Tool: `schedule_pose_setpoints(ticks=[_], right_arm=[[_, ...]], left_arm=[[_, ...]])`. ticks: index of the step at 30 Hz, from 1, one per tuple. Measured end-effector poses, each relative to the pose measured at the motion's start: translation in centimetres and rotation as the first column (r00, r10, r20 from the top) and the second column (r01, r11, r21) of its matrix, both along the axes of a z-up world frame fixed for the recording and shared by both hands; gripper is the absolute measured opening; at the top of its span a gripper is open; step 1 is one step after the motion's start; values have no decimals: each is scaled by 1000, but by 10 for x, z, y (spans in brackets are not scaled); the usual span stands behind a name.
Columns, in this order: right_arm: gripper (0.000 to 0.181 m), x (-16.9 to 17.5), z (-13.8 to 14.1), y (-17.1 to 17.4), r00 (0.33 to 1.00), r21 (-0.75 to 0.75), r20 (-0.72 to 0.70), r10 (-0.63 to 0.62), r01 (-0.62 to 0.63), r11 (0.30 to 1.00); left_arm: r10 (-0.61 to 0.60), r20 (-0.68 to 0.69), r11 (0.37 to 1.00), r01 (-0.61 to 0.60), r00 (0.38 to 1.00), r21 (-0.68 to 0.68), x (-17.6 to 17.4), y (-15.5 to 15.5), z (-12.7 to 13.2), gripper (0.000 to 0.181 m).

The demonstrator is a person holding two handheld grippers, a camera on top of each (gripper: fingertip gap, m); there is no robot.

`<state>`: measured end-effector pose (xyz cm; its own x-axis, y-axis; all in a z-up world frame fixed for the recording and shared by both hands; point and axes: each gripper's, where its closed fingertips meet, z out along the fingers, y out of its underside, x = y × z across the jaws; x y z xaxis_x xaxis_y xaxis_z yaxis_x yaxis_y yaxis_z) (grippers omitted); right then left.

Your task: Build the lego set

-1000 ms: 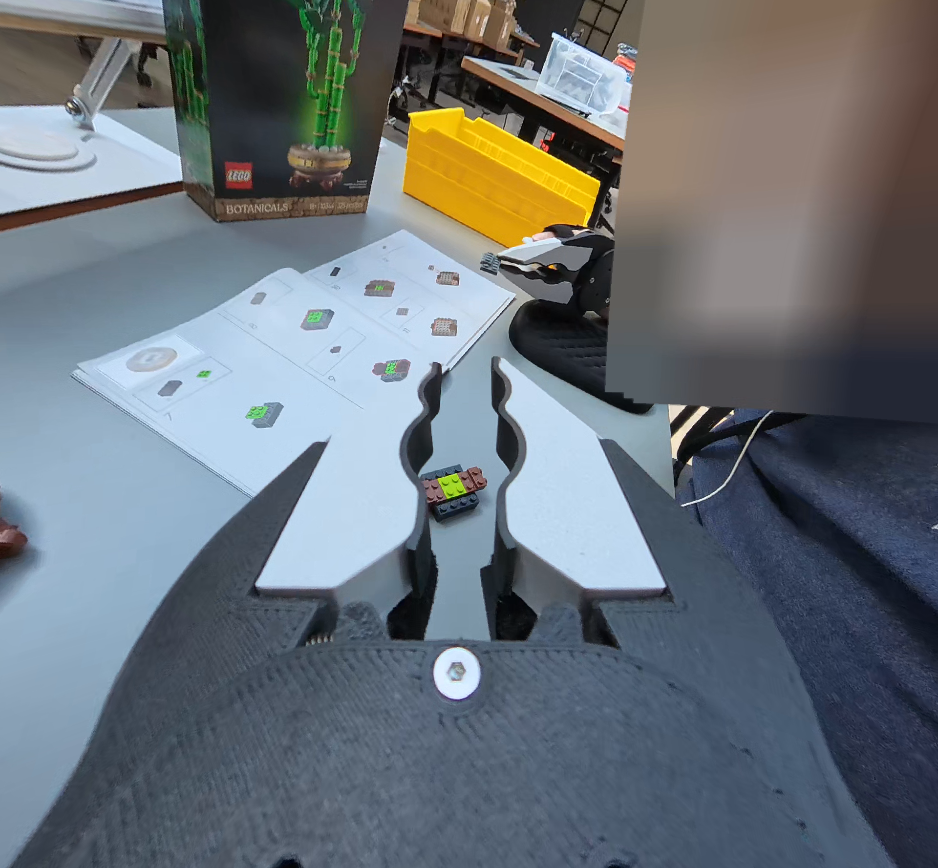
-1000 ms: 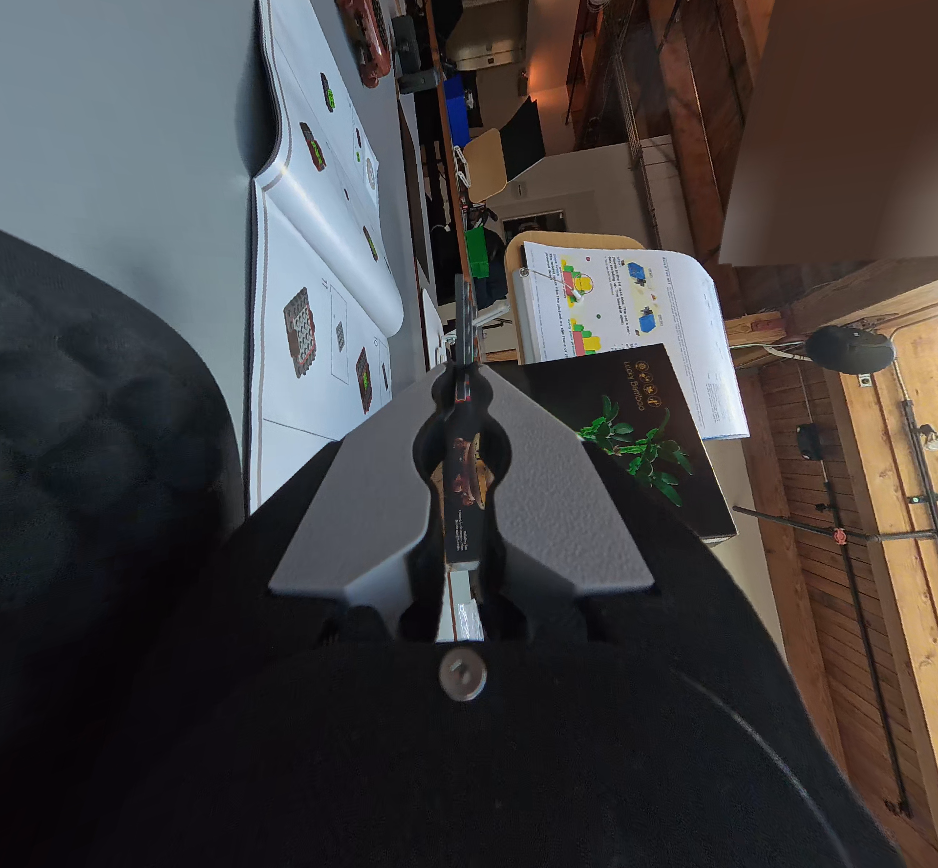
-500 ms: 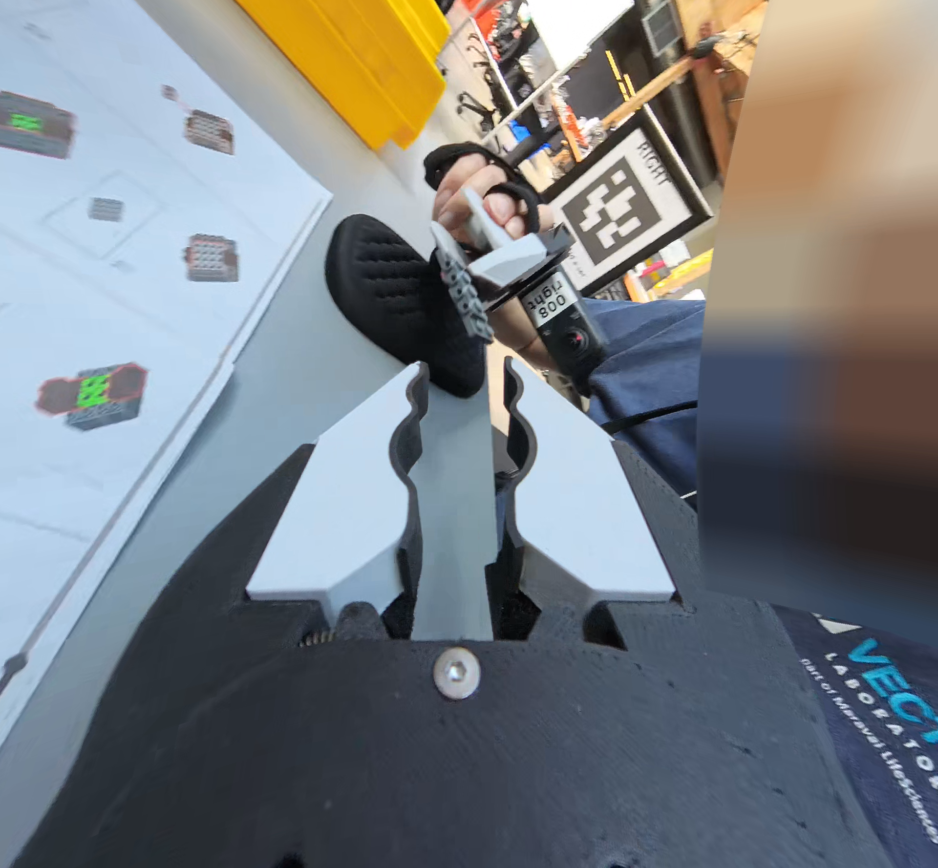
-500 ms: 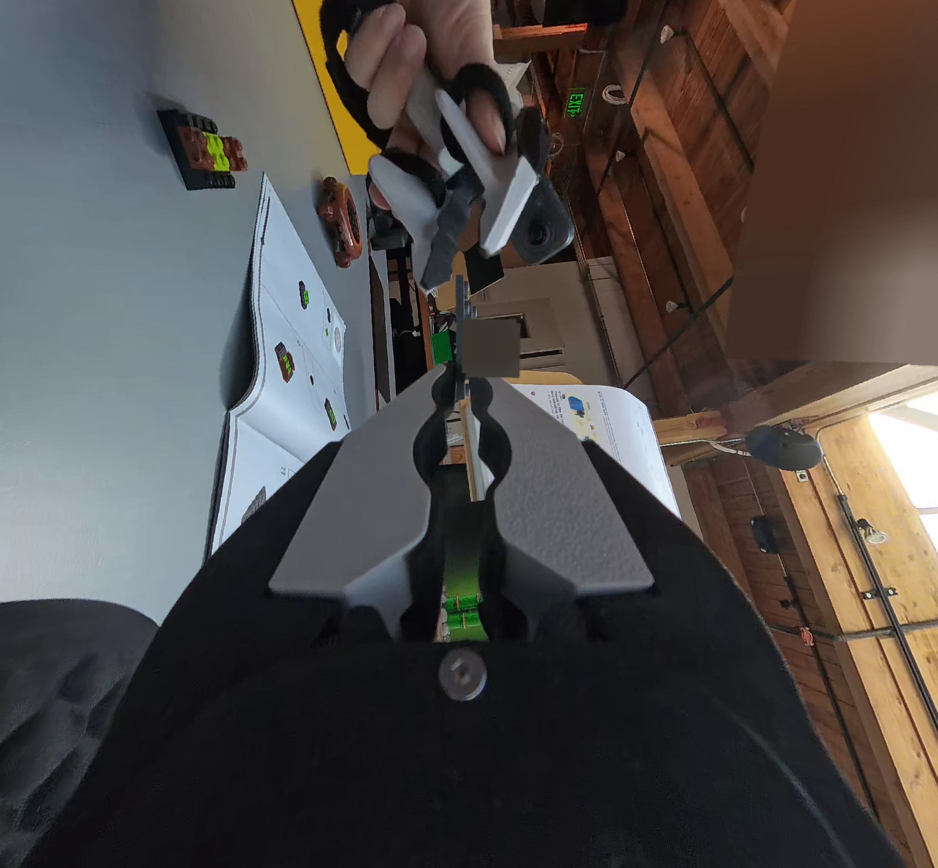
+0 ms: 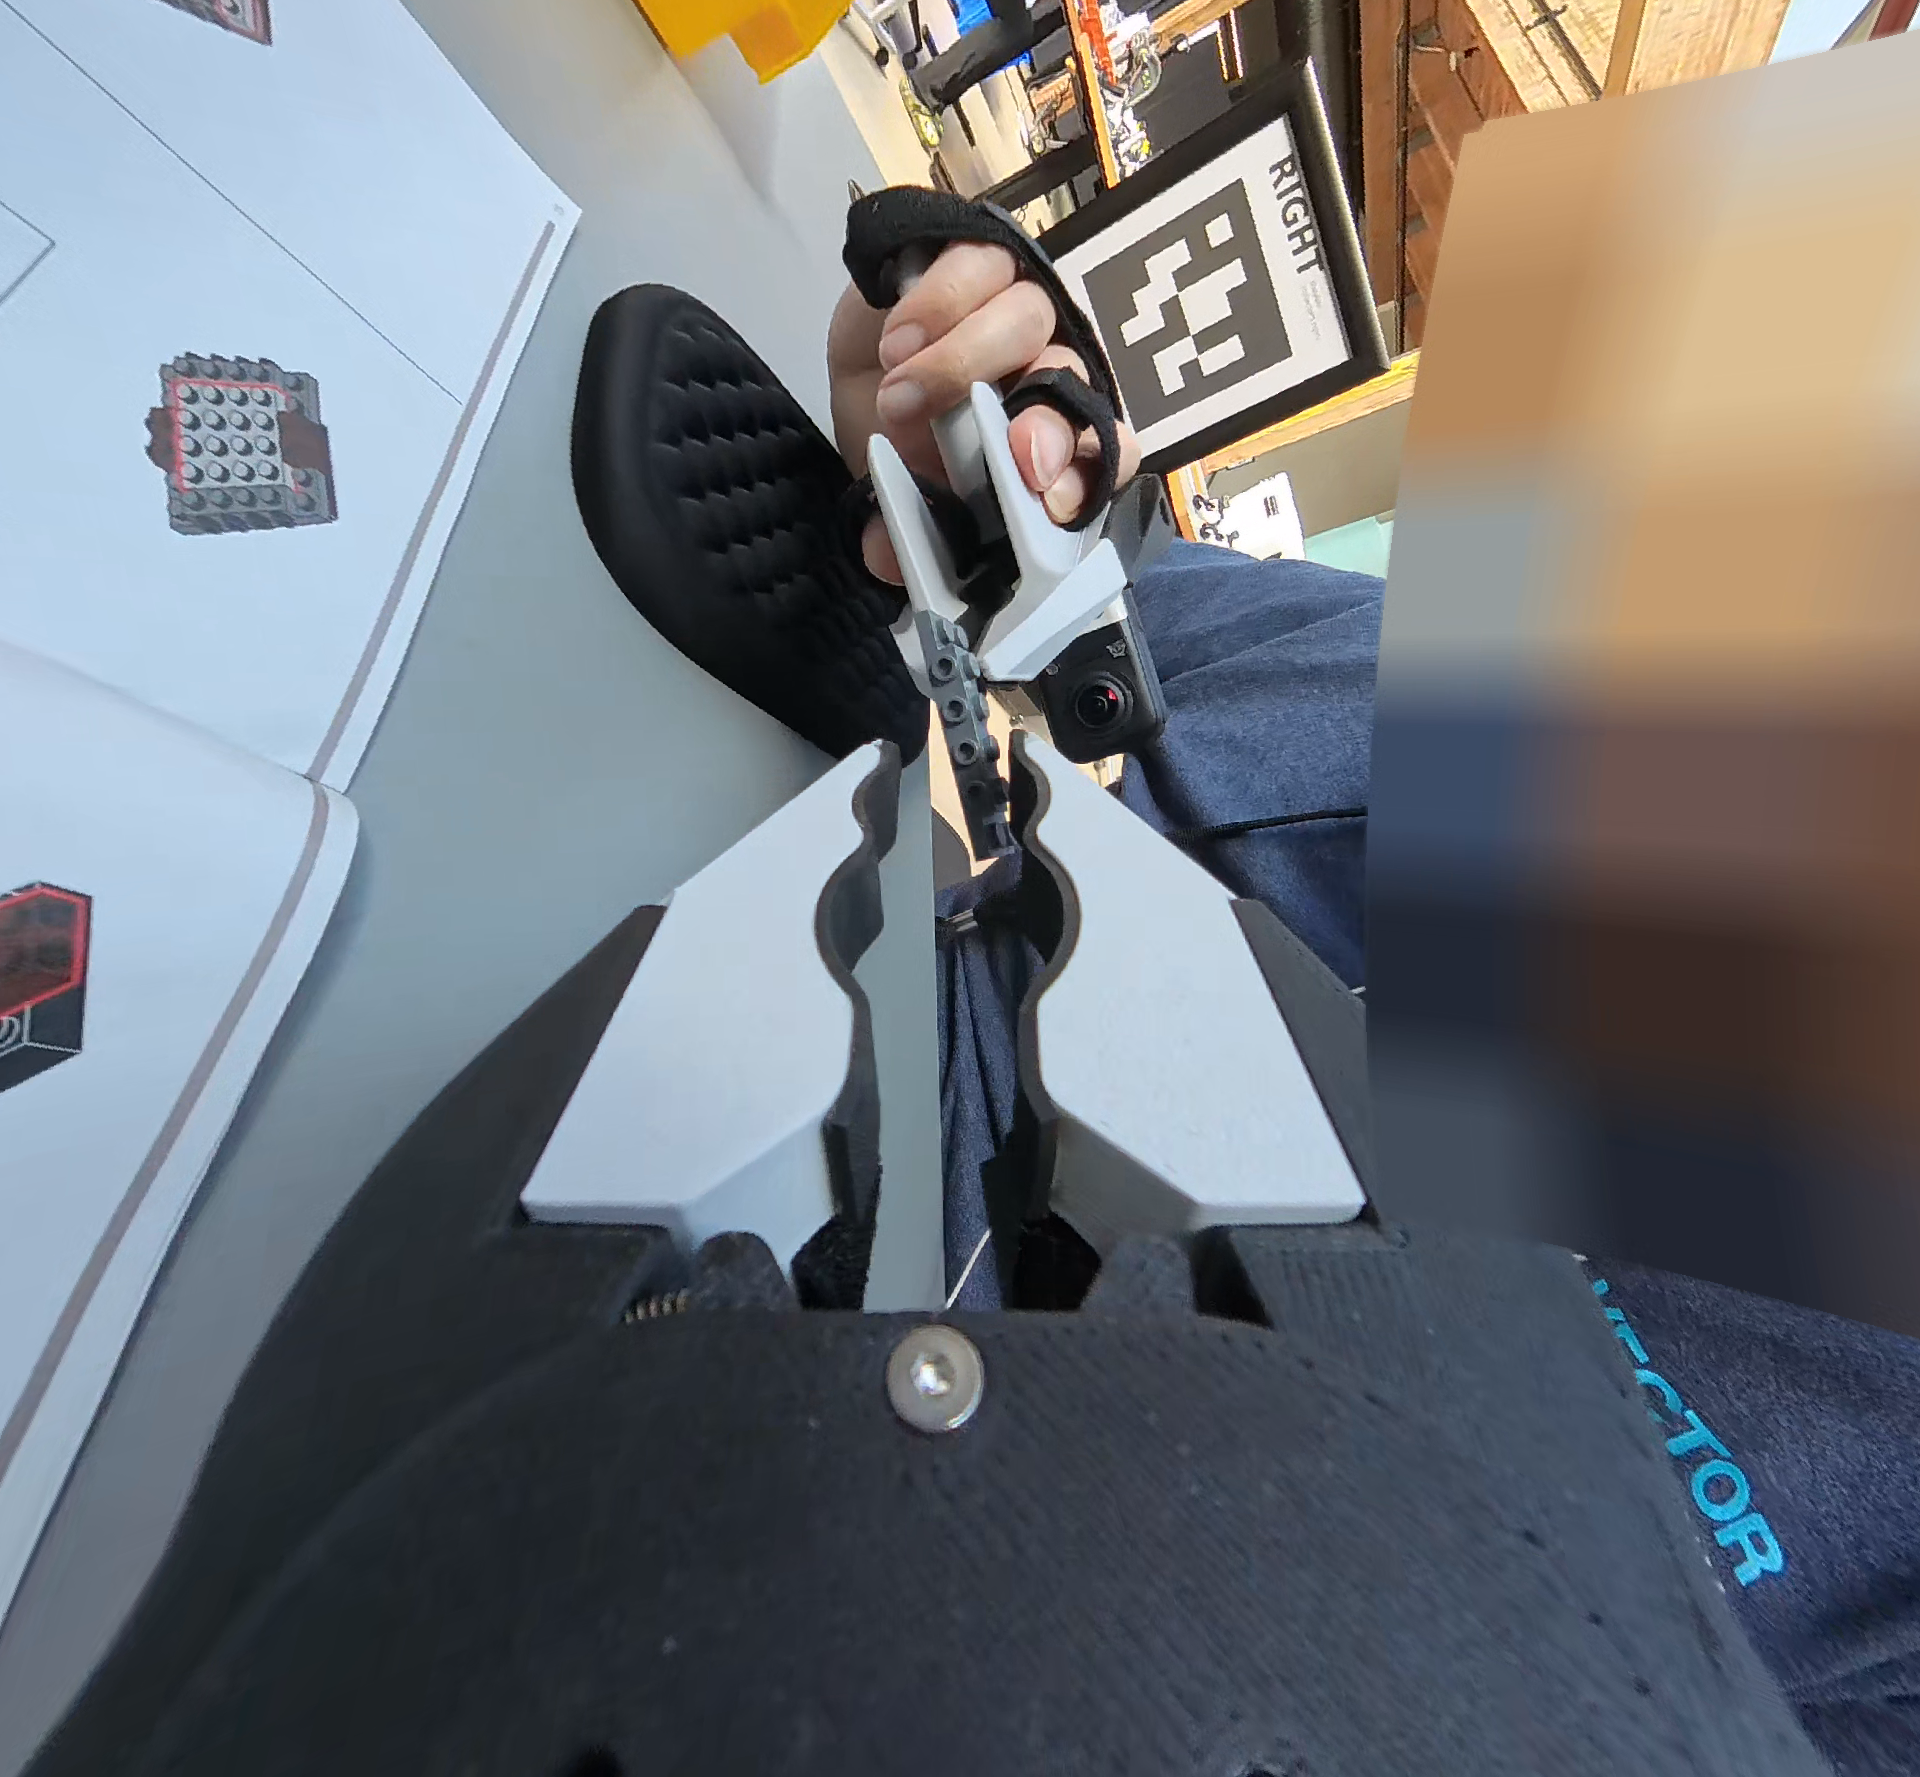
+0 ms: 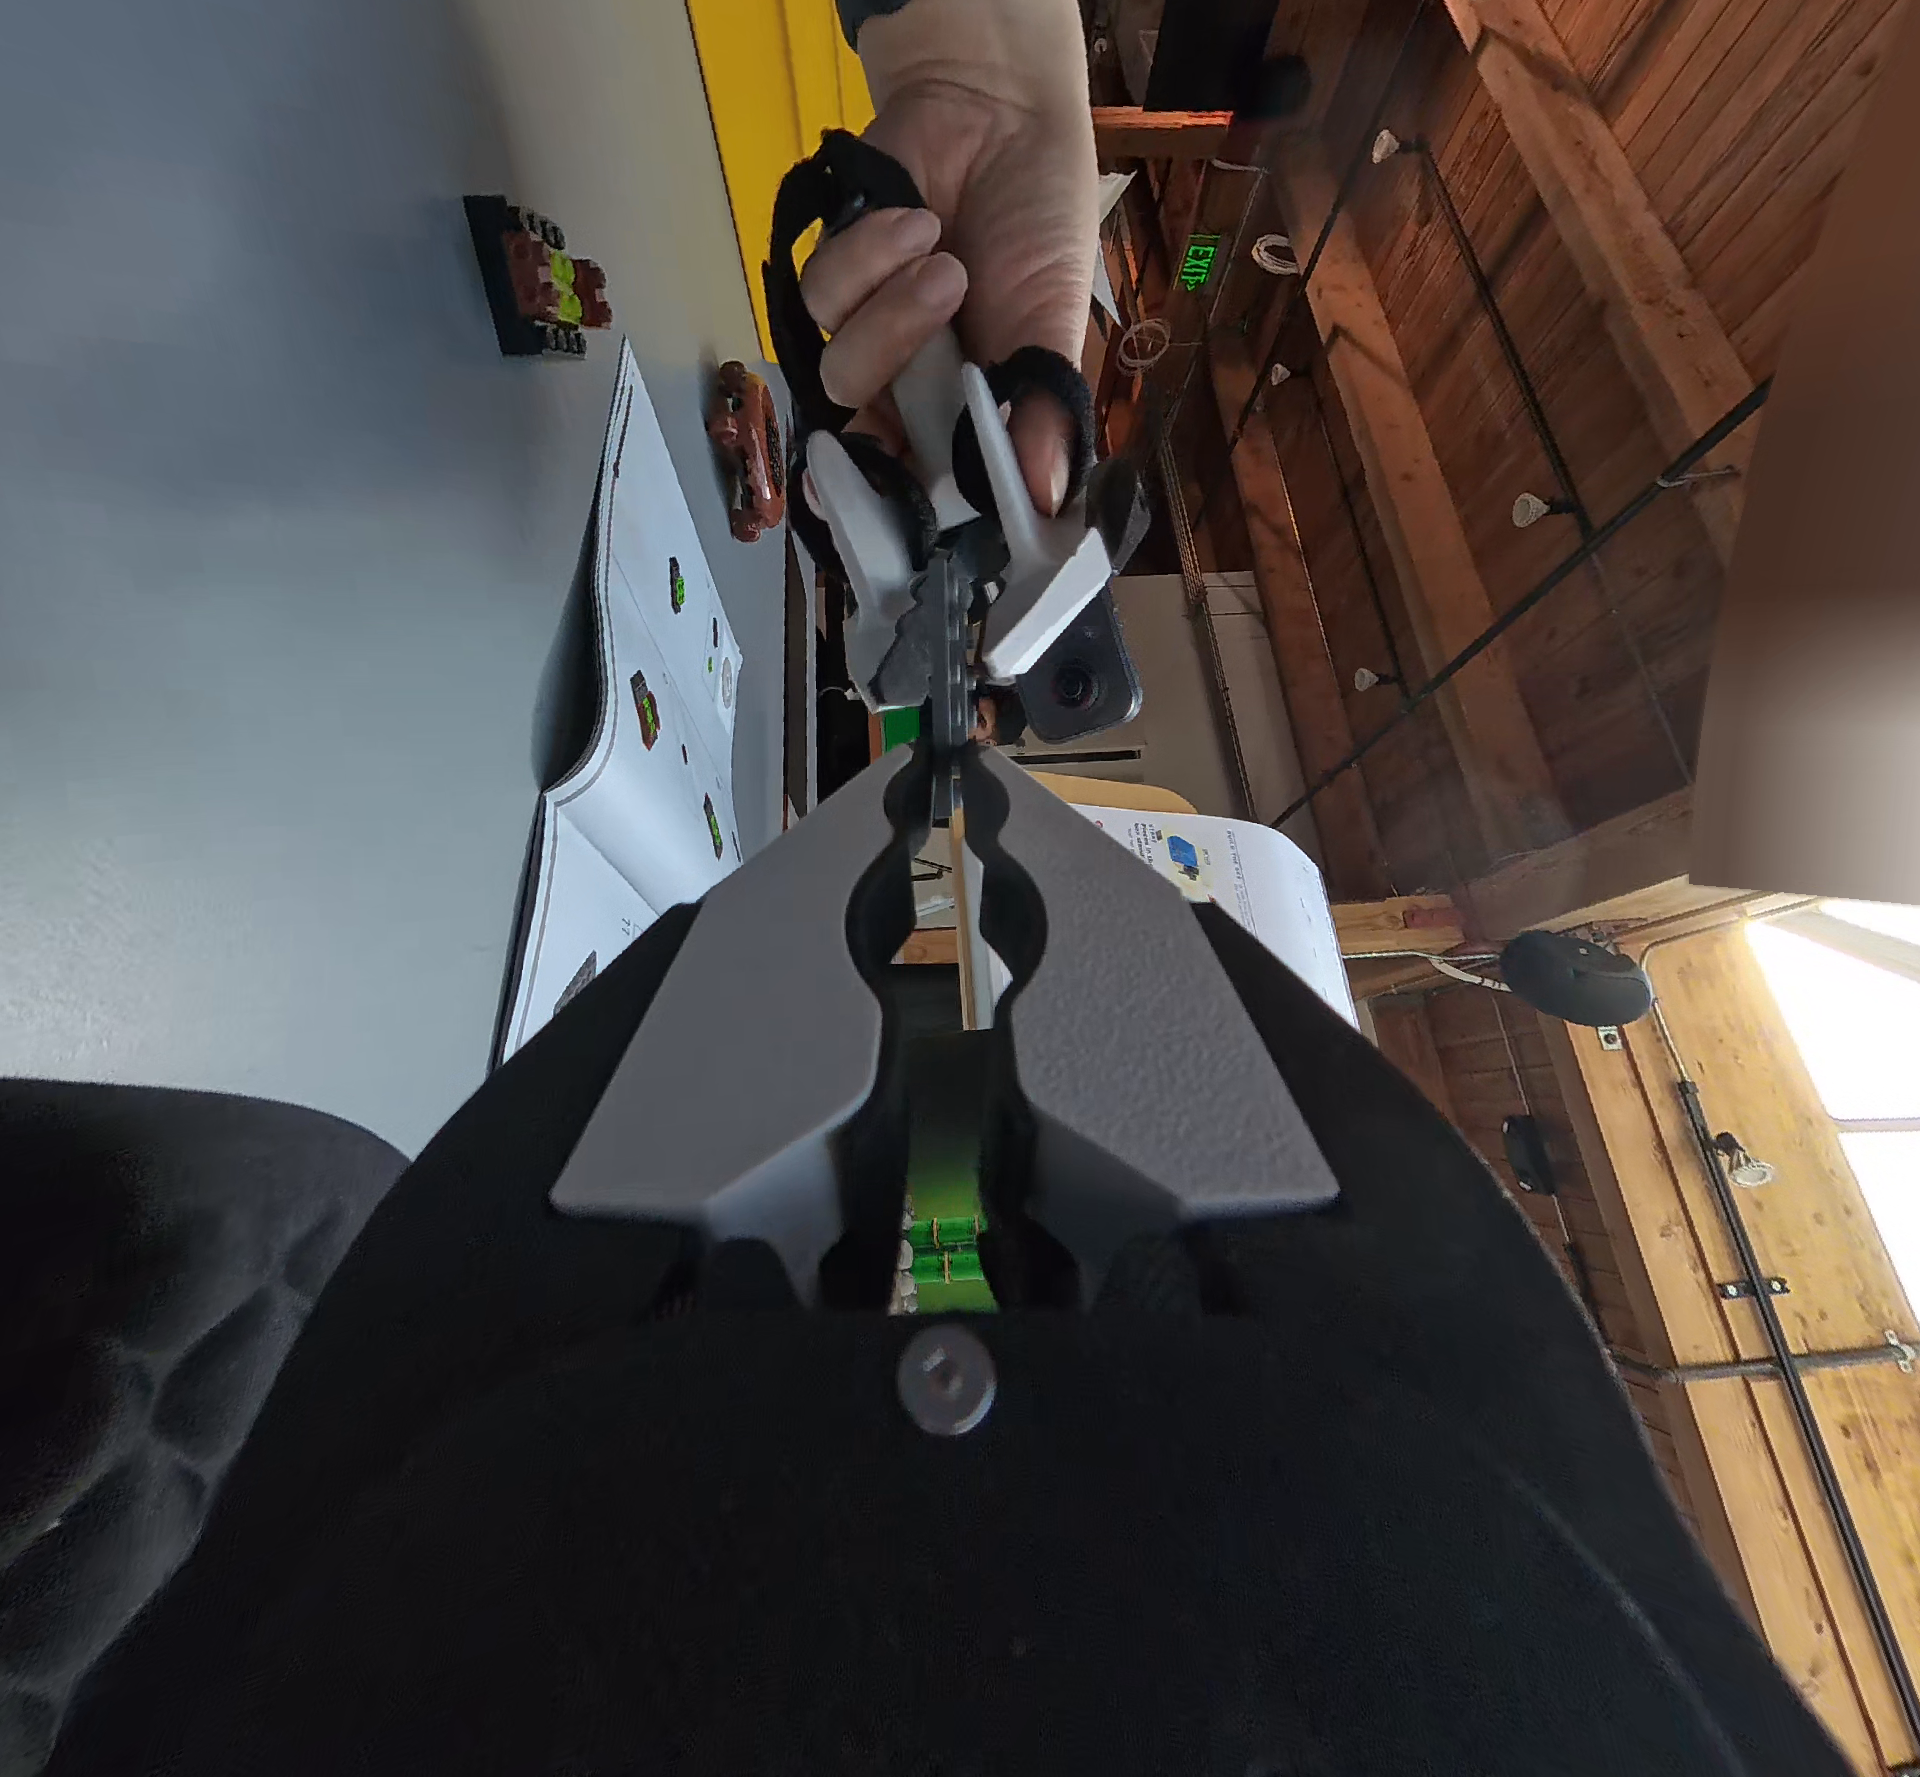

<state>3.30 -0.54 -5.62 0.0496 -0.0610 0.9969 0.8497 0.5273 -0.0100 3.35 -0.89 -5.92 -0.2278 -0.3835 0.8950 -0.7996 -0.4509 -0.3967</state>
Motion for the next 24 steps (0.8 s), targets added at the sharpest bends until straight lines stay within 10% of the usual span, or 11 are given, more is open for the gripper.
schedule_pose_setpoints(ticks=[16,24], right_arm=[[25,31,11,16,982,-88,-164,-97,83,993],[57,38,9,46,749,-577,-522,-408,42,816]], left_arm=[[185,87,982,-186,979,10,16,15,-5,6],[670,407,665,-745,621,43,5,86,13,6]])
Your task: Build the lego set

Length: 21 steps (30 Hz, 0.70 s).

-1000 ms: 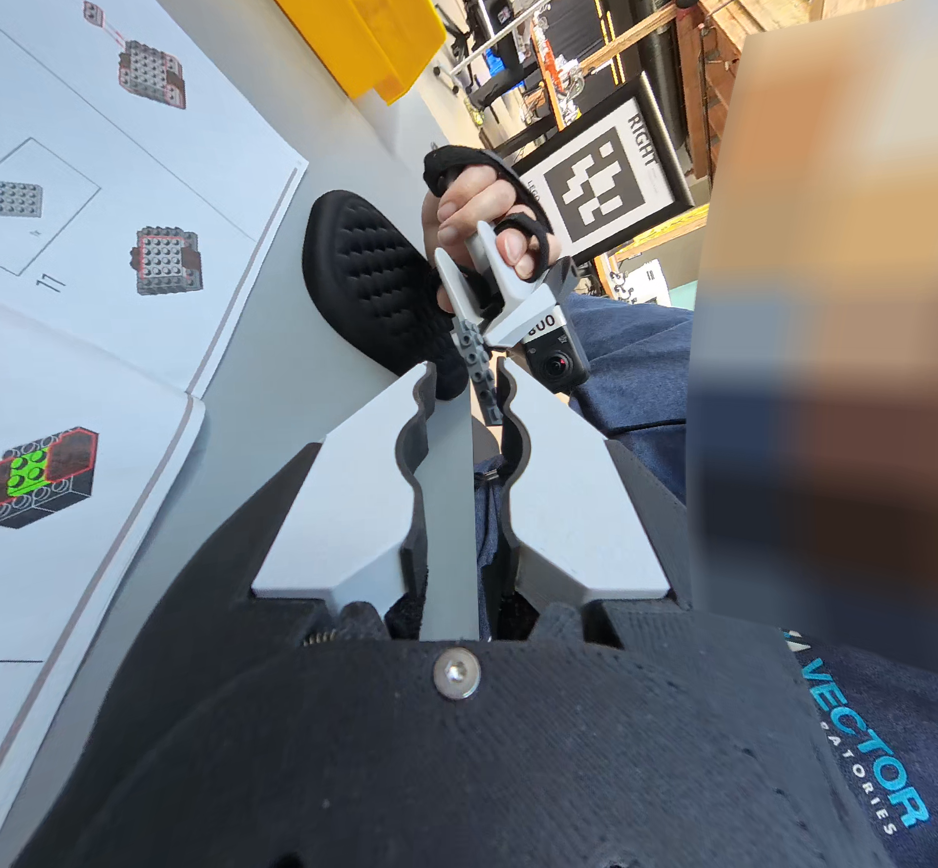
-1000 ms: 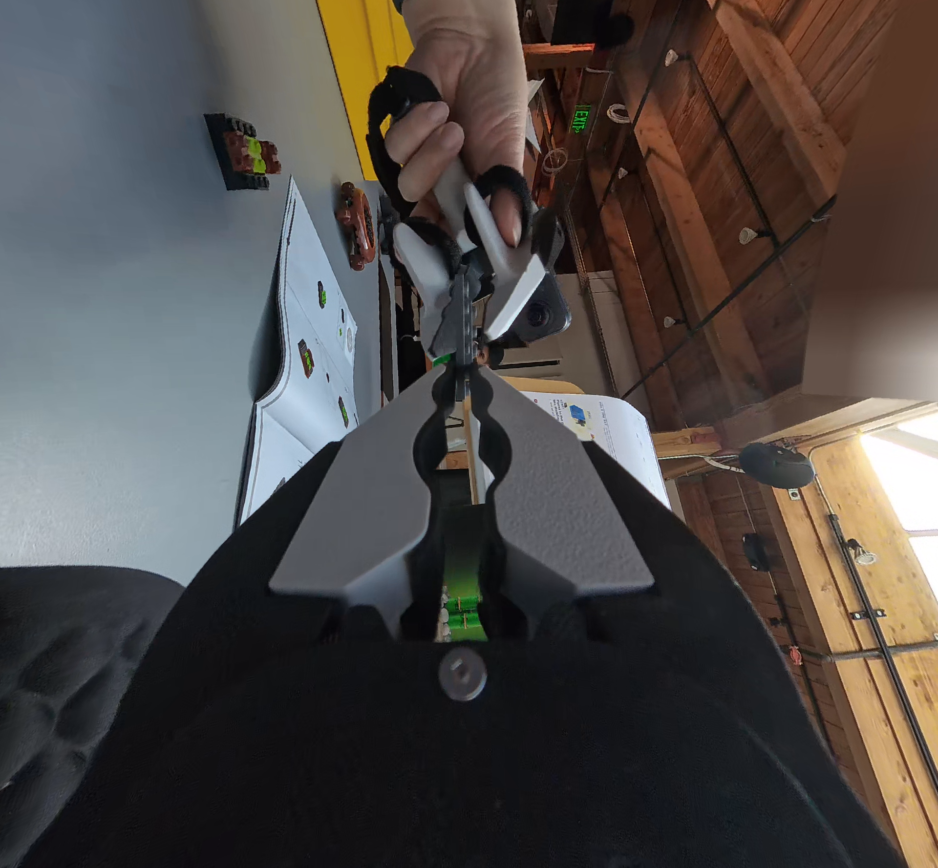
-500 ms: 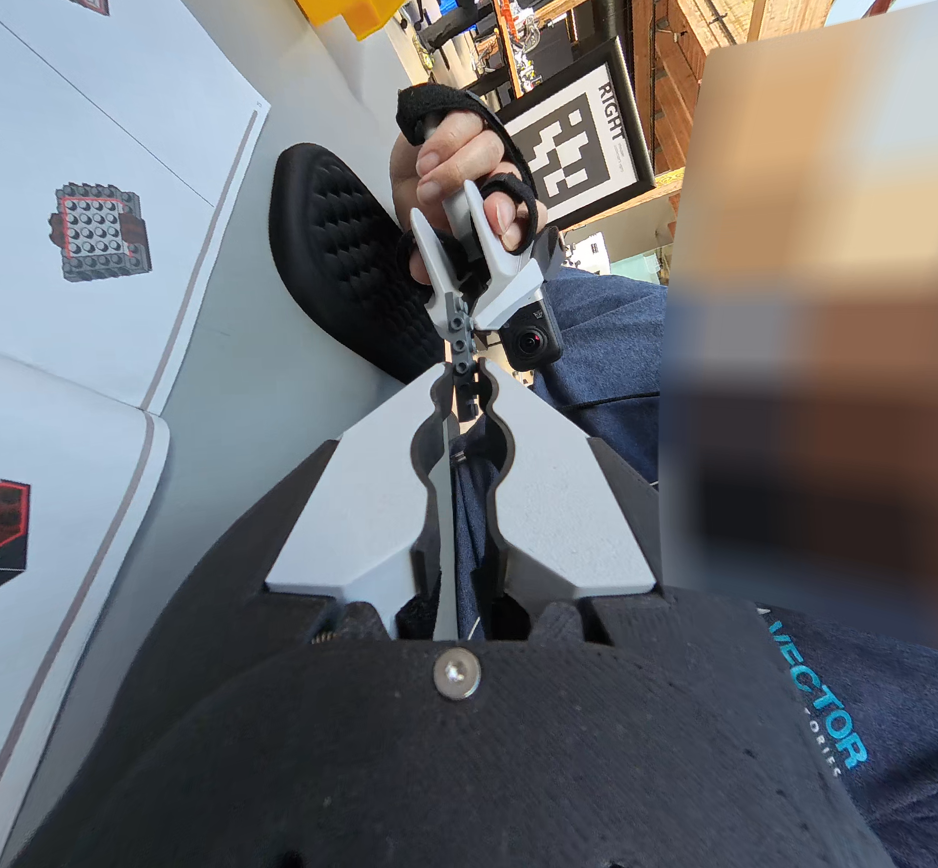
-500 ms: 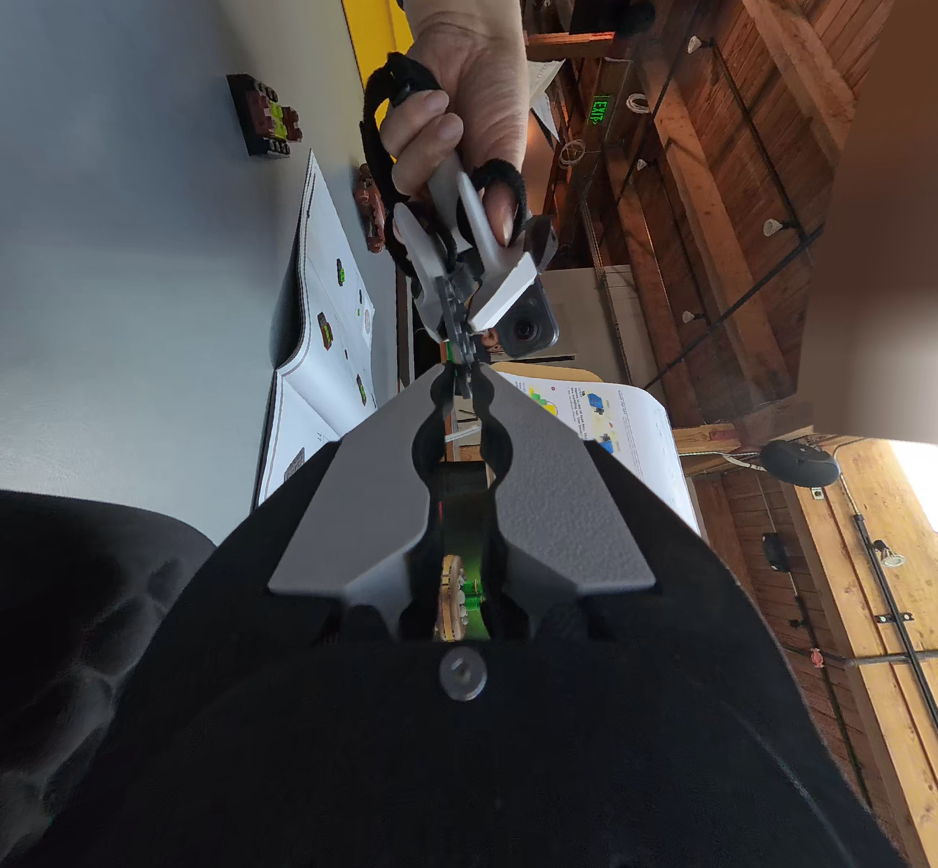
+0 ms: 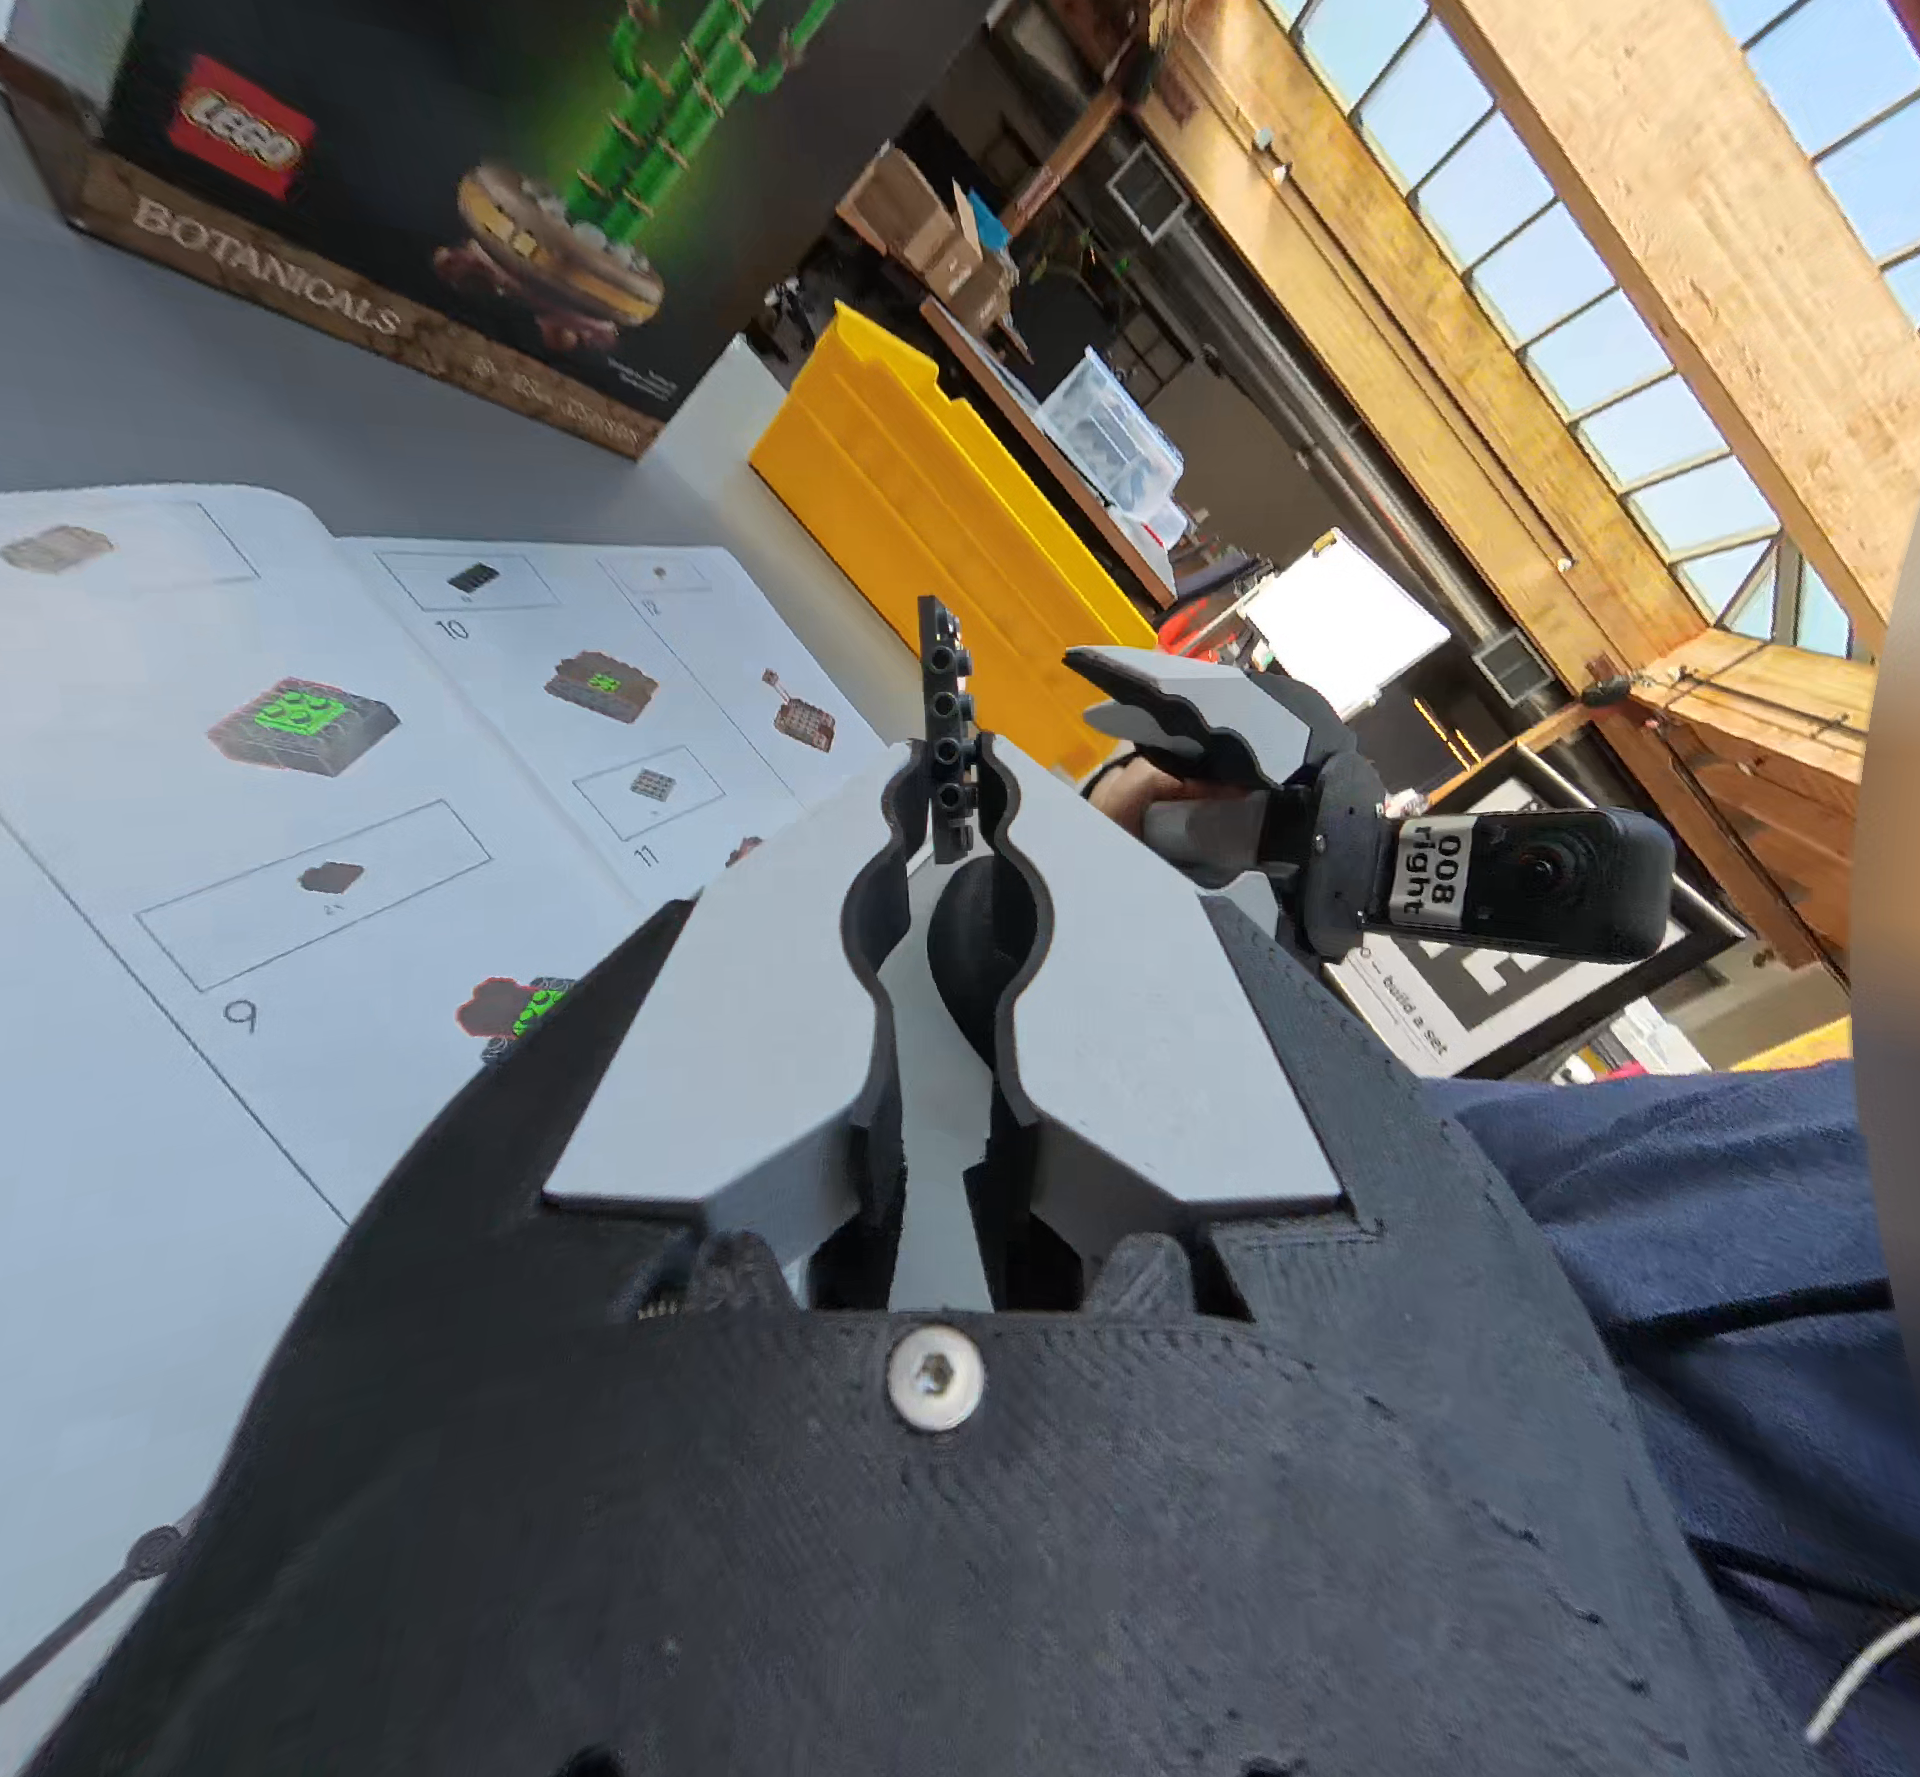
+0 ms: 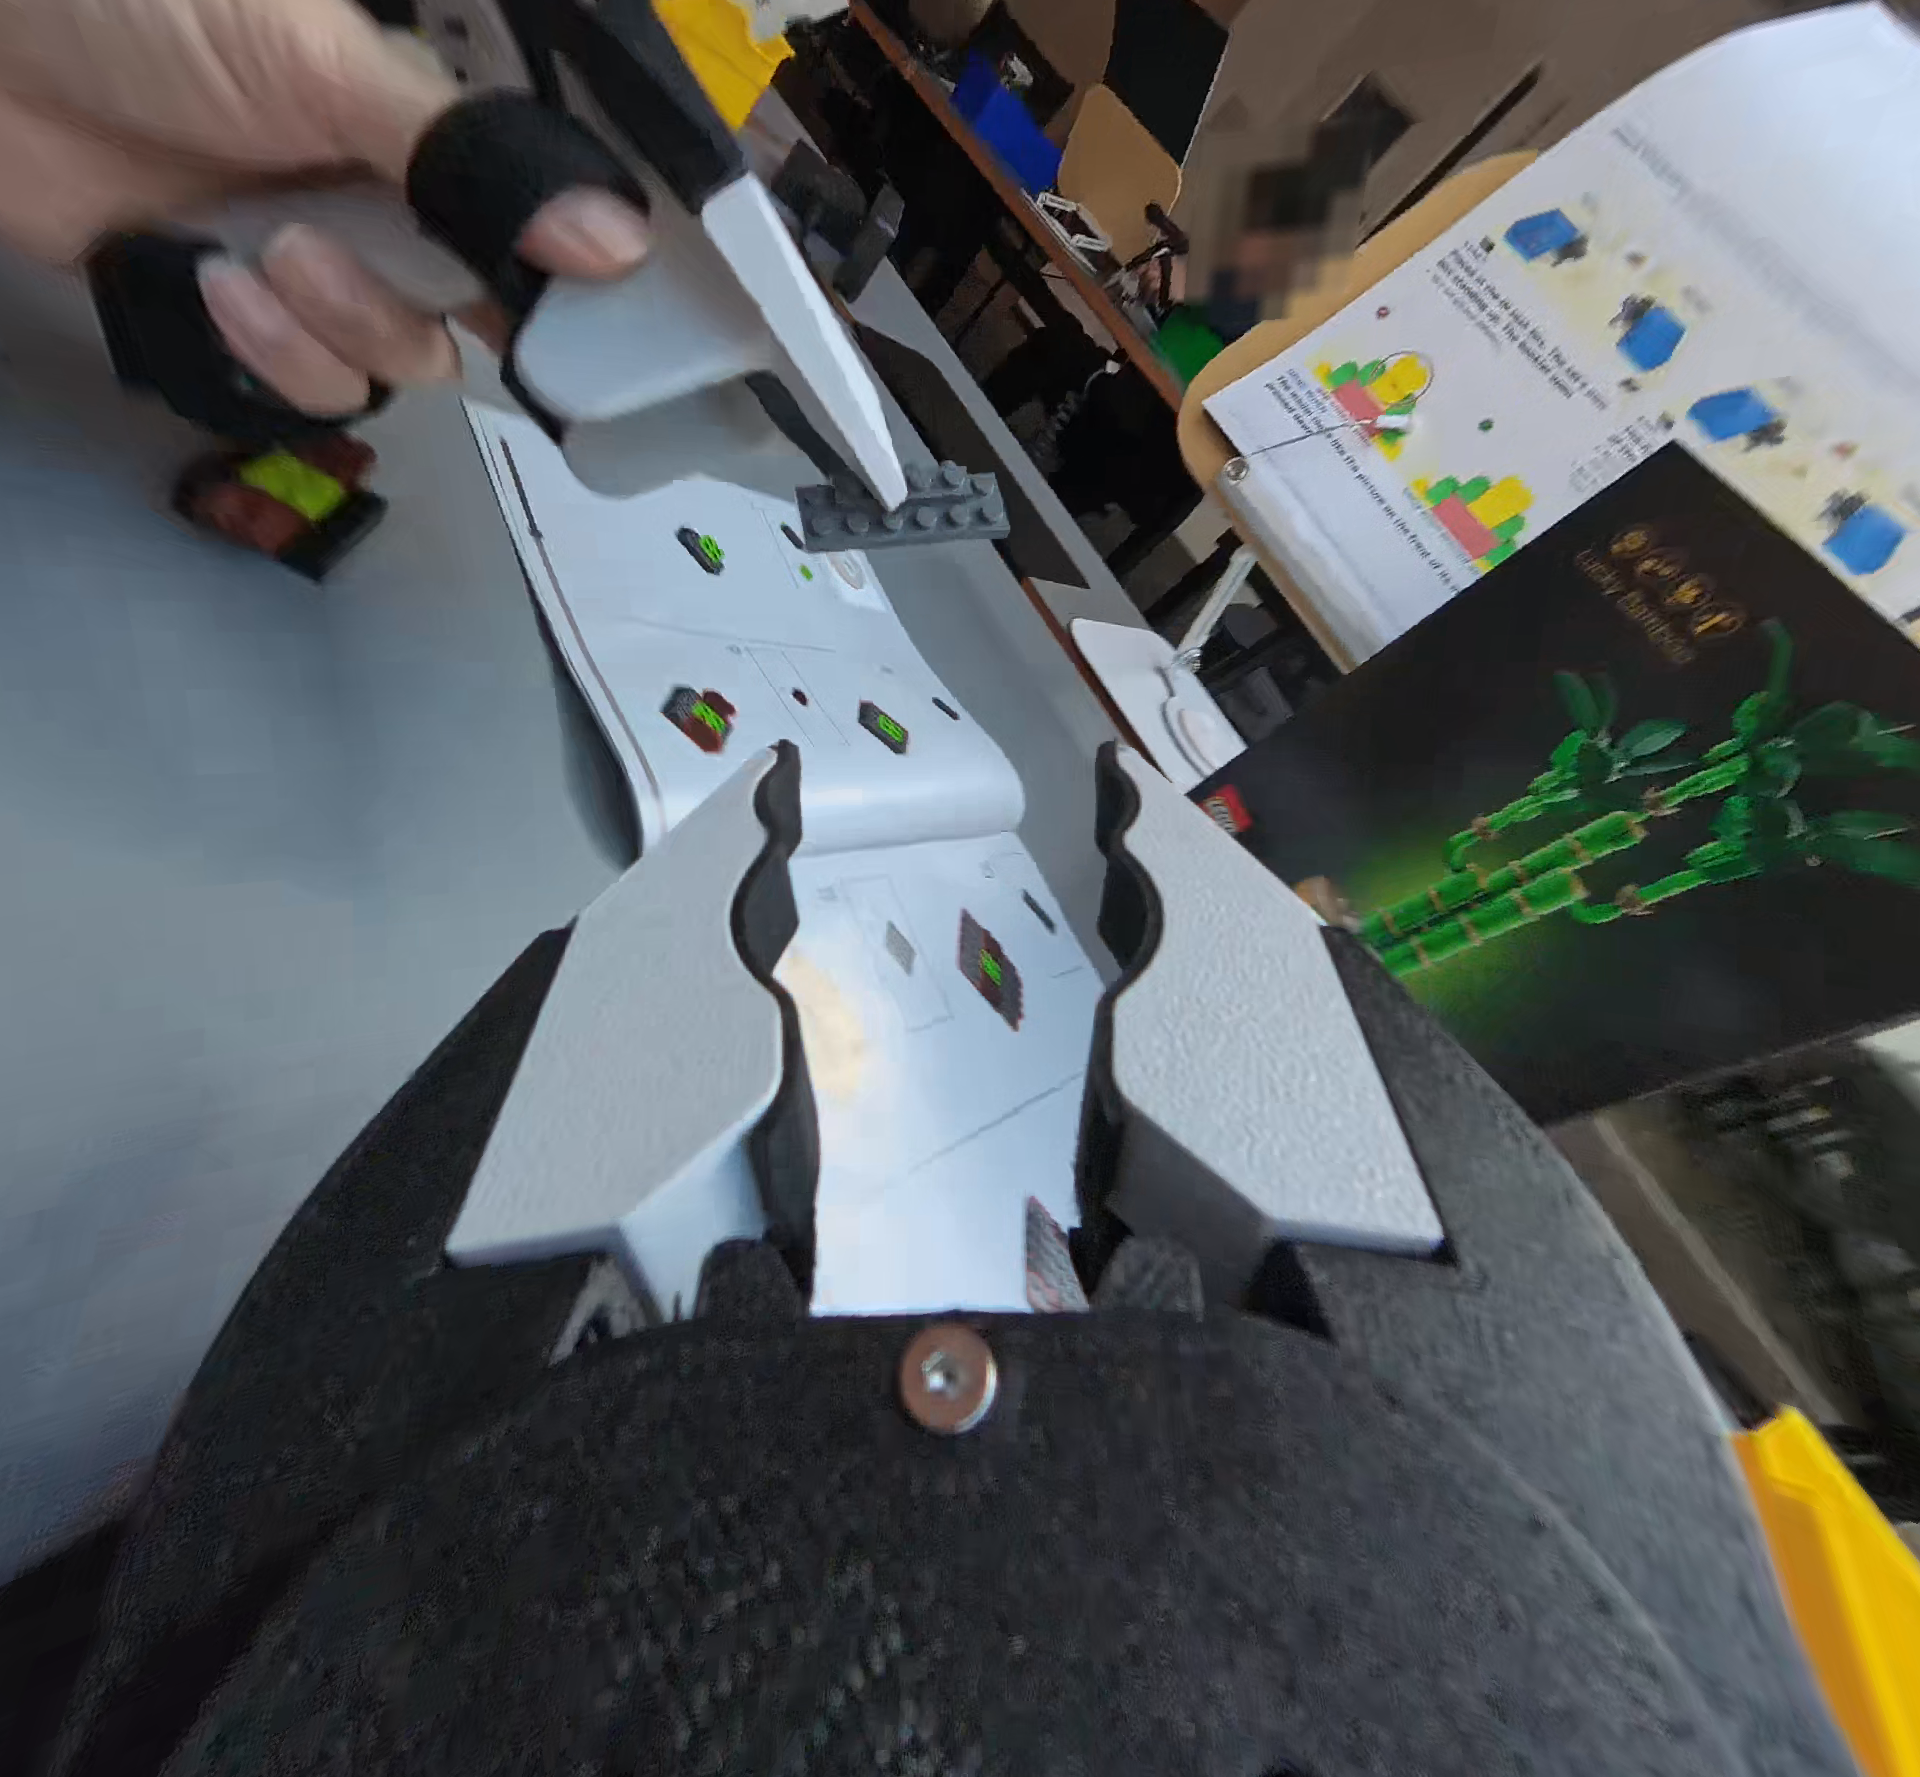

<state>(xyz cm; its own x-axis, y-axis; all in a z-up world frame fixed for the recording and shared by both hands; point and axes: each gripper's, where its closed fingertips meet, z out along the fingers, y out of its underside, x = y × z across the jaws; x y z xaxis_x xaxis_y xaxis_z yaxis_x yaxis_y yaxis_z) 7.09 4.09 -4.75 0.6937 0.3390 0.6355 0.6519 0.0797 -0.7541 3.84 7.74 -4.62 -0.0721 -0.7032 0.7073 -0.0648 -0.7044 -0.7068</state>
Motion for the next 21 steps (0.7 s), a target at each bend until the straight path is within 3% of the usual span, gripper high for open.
schedule_pose_setpoints(ticks=[2,6,9,13,21], right_arm=[[68,-30,14,-2,986,-58,-166,27,-37,998],[67,-45,36,8,961,-51,-237,-144,136,989],[65,-60,34,17,925,-74,-336,-179,163,984],[49,-65,32,21,913,-74,-330,-241,230,970],[27,-94,45,22,908,-42,-340,-244,245,969]], left_arm=[[80,60,997,-81,995,3,-7,5,9,6],[164,105,984,-169,981,49,-15,1,23,6],[196,122,975,-207,973,83,-18,-8,32,6],[208,179,969,-228,962,97,-26,-16,48,6],[243,229,958,-270,943,97,-50,-26,57,6]])
